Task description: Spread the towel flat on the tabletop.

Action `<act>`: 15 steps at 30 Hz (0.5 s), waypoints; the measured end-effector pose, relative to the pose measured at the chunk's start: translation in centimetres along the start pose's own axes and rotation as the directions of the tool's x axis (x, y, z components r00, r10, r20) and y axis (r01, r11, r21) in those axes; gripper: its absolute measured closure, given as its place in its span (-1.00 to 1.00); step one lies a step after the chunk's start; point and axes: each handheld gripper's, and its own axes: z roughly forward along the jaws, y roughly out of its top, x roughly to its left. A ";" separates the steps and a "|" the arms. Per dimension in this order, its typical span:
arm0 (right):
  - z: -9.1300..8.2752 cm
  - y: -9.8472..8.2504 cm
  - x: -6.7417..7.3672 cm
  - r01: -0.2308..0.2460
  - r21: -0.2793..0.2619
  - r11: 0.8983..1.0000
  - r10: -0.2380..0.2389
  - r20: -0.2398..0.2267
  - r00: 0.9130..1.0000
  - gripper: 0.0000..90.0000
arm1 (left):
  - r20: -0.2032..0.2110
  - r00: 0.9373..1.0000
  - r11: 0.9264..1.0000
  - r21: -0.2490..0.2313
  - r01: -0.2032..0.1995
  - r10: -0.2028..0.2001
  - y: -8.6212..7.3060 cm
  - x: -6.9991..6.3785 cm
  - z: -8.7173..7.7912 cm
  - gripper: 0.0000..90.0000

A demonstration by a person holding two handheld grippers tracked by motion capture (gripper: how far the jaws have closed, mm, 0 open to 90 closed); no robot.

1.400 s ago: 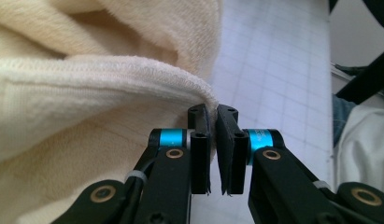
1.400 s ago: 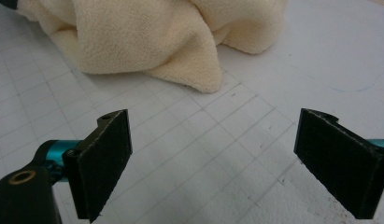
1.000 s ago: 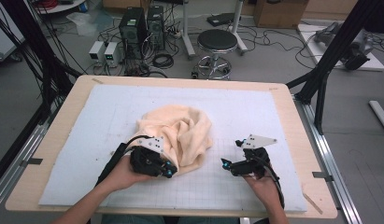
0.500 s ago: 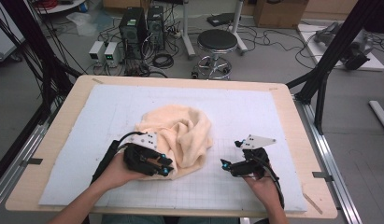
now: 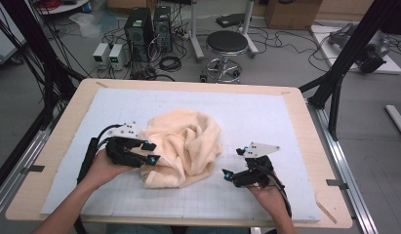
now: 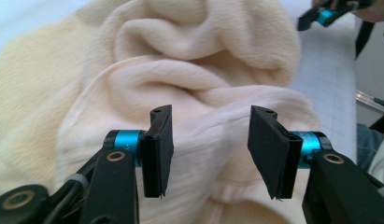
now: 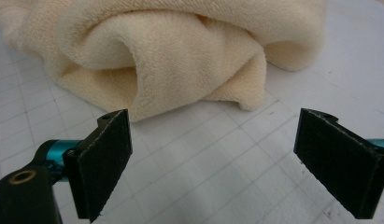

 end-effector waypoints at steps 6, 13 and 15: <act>0.5 0.5 0.5 0.006 -0.007 1.000 -0.006 -0.020 1.000 -0.75 | -0.096 0.994 0.999 -0.005 0.048 -0.049 -1.0 2.3 -0.2 0.02; 1.2 0.8 1.0 0.031 0.014 0.999 -0.030 -0.073 0.997 -0.42 | -0.160 0.981 0.993 0.023 0.113 -0.108 -1.5 4.1 0.4 -0.01; 1.6 1.0 1.1 0.032 0.022 0.999 -0.030 -0.087 0.996 -0.29 | -0.145 0.980 0.988 0.050 0.144 -0.136 -1.7 4.6 0.7 0.04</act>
